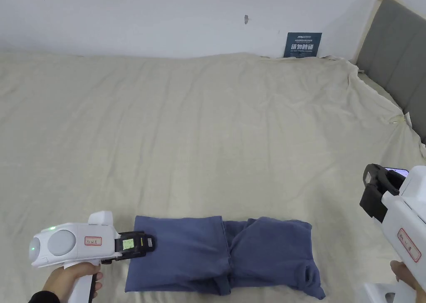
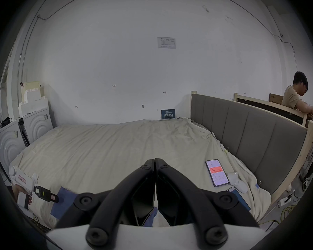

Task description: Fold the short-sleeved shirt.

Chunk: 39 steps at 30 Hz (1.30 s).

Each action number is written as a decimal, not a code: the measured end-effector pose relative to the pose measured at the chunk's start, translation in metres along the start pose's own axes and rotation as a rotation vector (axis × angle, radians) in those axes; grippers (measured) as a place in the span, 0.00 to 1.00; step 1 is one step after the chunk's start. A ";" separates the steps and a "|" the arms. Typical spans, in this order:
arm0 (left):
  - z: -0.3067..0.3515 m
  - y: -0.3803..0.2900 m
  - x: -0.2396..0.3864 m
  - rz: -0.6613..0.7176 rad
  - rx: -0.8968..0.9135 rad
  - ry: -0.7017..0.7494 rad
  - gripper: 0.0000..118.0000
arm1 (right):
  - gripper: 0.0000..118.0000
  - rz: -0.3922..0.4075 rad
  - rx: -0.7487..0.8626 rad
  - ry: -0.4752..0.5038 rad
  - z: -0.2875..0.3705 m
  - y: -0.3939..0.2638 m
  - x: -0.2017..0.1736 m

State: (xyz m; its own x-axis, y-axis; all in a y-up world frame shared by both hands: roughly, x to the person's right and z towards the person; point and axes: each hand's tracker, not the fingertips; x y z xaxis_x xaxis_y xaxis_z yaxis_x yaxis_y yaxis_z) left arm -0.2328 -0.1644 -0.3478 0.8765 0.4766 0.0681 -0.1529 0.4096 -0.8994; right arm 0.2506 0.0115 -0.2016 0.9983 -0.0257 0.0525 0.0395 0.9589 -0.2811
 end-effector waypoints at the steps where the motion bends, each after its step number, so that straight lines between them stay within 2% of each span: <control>1: -0.003 -0.001 0.000 -0.003 -0.011 -0.007 0.67 | 0.00 0.001 -0.001 -0.005 0.000 0.000 0.000; 4: -0.024 -0.006 -0.003 -0.009 -0.028 -0.031 0.55 | 0.00 -0.002 -0.005 -0.014 0.000 0.000 0.002; 7: -0.026 -0.011 0.009 -0.068 -0.023 -0.005 0.50 | 0.00 -0.005 -0.007 -0.020 -0.001 0.000 0.003; 9: -0.025 -0.013 0.011 -0.117 -0.019 0.028 0.31 | 0.00 -0.002 -0.008 -0.021 -0.001 0.000 0.004; 11: -0.026 -0.012 0.003 -0.097 -0.021 0.007 0.11 | 0.00 0.000 -0.008 -0.019 -0.002 0.001 0.003; 12: -0.025 -0.013 0.004 -0.064 -0.029 -0.043 0.10 | 0.00 0.000 -0.008 -0.018 -0.003 0.001 0.003; 17: -0.012 -0.017 0.020 -0.153 0.015 0.021 0.07 | 0.00 -0.005 -0.004 -0.007 -0.006 0.003 -0.002; 23: 0.019 -0.010 0.015 -0.081 0.027 0.000 0.06 | 0.00 -0.005 0.009 0.022 -0.010 0.008 -0.010; 33: 0.108 0.001 -0.035 -0.003 0.082 0.146 0.06 | 0.00 -0.001 0.021 0.067 -0.012 0.010 -0.018; 39: 0.126 0.018 0.001 -0.060 0.077 0.112 0.06 | 0.00 -0.006 0.027 0.077 -0.011 0.009 -0.018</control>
State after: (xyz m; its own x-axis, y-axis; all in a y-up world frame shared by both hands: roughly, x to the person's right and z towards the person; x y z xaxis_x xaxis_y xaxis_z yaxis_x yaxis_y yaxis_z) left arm -0.2919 -0.0588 -0.3092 0.9298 0.3616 0.0688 -0.1291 0.4955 -0.8589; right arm 0.2333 0.0177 -0.2159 0.9984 -0.0521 -0.0199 0.0453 0.9659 -0.2548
